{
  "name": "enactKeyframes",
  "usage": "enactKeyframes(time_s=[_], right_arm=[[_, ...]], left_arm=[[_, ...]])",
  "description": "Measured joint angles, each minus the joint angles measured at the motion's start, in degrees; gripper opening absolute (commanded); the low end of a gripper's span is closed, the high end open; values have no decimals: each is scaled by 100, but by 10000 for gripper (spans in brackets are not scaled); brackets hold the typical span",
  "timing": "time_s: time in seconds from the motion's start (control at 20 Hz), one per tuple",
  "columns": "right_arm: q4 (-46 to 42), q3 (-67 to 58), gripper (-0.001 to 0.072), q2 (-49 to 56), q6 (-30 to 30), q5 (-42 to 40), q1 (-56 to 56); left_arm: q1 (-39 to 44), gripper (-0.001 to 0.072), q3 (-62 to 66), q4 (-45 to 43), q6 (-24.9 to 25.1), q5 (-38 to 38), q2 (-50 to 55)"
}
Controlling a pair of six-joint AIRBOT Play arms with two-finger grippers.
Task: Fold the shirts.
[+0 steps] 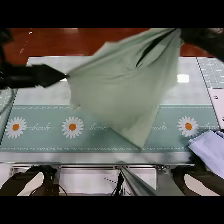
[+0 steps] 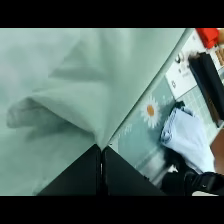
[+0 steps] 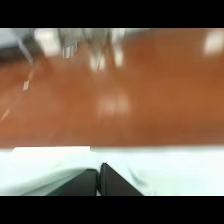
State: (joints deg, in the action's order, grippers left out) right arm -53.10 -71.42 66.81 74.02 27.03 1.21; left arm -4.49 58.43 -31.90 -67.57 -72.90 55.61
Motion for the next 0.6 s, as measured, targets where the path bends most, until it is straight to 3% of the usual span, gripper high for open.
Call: enactKeyframes(time_s=[0.3,0.35,0.4,0.45,0.6], right_arm=[[339,0,38,1161,146,807,-4],[339,0,127,1224,153,911,-4],[354,0,283,1246,166,979,-7],[369,-2,385,1228,170,933,-24],[409,-7,405,859,179,1189,-138]], left_arm=[[289,15,-1963,-9,295,527,374],[337,15,-2133,-9,319,595,398],[365,15,-2245,-7,343,656,415],[385,15,-2330,-50,361,691,426],[428,15,-2474,-42,389,789,446]])
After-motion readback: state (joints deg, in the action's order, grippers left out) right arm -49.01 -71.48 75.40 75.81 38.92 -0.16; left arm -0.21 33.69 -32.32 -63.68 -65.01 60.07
